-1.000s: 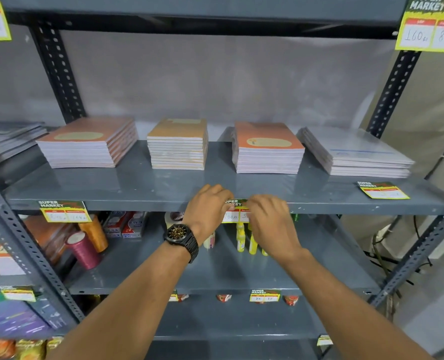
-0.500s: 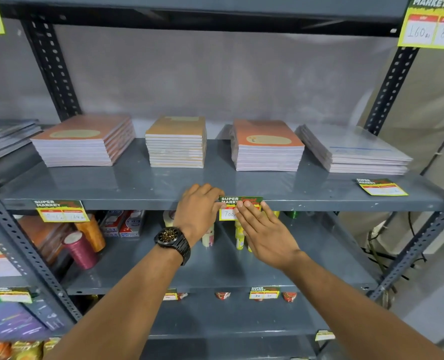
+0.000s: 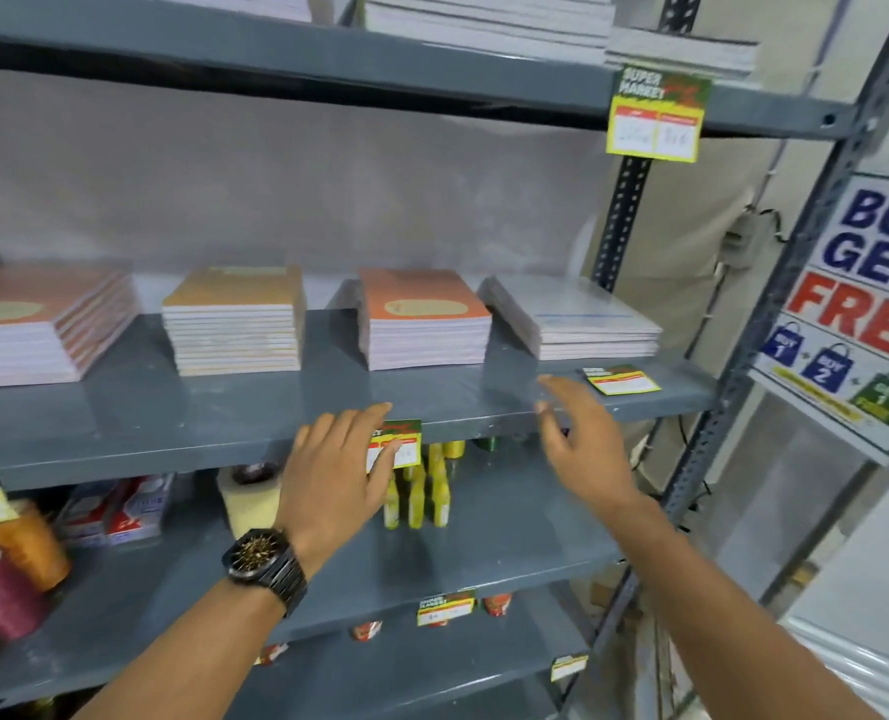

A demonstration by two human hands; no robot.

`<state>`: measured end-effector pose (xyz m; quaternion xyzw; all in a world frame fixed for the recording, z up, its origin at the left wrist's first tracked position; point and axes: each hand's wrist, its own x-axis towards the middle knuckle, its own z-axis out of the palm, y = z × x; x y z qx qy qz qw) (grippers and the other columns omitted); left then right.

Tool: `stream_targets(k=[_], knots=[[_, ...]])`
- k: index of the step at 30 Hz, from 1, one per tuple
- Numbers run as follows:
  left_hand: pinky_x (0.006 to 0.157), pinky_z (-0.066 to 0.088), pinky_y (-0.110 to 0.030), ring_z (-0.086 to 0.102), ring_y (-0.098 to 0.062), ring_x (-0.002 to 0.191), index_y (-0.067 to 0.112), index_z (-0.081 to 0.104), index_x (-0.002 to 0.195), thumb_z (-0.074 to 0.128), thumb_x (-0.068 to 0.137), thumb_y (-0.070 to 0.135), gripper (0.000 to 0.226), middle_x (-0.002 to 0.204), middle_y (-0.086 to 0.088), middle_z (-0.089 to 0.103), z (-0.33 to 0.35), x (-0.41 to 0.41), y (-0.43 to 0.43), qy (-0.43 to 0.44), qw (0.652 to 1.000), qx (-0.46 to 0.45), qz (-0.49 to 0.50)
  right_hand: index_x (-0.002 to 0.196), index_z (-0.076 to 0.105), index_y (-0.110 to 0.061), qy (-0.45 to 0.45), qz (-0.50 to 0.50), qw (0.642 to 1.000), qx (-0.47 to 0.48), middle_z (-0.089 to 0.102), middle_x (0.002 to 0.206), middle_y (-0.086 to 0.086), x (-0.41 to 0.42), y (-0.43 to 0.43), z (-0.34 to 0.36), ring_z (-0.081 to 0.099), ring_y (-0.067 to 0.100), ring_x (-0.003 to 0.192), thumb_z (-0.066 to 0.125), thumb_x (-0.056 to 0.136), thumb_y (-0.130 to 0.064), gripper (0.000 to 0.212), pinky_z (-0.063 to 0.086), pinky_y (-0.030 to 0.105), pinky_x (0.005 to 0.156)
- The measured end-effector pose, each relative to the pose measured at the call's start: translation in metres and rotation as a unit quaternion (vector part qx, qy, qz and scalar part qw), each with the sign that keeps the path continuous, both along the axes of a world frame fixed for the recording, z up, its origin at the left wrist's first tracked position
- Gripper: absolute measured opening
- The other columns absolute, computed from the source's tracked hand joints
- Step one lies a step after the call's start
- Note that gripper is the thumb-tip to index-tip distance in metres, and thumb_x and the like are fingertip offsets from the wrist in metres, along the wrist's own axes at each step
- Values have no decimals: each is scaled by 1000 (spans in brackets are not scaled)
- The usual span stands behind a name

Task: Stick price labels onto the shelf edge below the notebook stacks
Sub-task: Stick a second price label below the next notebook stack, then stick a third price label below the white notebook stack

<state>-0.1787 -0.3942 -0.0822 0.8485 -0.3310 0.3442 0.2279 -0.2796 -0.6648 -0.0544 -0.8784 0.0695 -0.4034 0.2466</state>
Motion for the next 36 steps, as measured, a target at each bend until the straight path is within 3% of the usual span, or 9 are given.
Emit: stream_targets(k=[6,10,15,18,22,25,30,33,36], knots=[[81,46,-36,59,-17,93,33,53,114,50,90,38,25,100,14,67,36,-21,-94,59,994,-17,-89,108,72,-19,170,-121,970,123,70,92,8,-1,-129,35,59,23,76,57,88,-14,25,43,30,69],[79,49,-36,63,-18,85,29,53,113,56,87,33,27,88,13,68,49,-18,-170,158,980,-49,-113,97,71,-11,225,-125,961,102,68,93,11,8,-184,37,62,32,93,61,86,-17,16,49,36,78],[83,51,-32,64,-21,92,19,57,115,63,85,32,33,97,3,70,48,-6,-269,349,931,-61,-86,68,57,-12,285,-45,956,61,59,77,7,23,-228,33,55,28,78,64,81,-19,17,36,31,64],[78,52,-27,64,-19,88,16,56,116,67,83,33,39,100,2,66,43,0,-312,436,892,-85,-81,78,63,-11,325,-28,944,43,57,81,5,39,-240,38,54,24,79,68,79,-28,18,35,29,62],[100,45,-40,60,-23,110,20,51,124,67,74,39,55,120,-1,63,44,10,-350,465,879,-100,-38,67,57,-17,338,-1,934,115,60,74,3,55,-250,39,57,22,75,73,72,-36,26,36,26,50],[103,43,-36,56,-25,116,16,45,133,72,74,31,67,127,-7,58,47,19,-362,491,862,-123,-19,83,64,-8,330,-3,926,184,66,88,9,63,-252,40,64,25,85,79,67,-28,30,50,31,66],[77,48,-24,63,-17,90,22,61,106,79,72,22,39,104,-3,67,49,26,-359,490,844,-219,1,71,59,-11,289,40,903,315,62,74,5,66,-255,45,56,17,67,84,68,-6,25,42,23,56],[85,48,-23,63,-19,98,25,66,92,73,78,16,18,106,-2,70,47,29,-353,471,861,-193,4,56,42,-19,267,85,894,349,48,50,-4,60,-255,47,41,9,45,83,73,-8,45,29,13,33],[93,47,-28,60,-21,105,21,64,104,69,81,19,23,114,-2,66,51,30,-352,476,865,-161,6,61,41,-21,258,104,895,350,51,57,-1,59,-254,47,44,11,53,79,80,-15,43,32,14,42]])
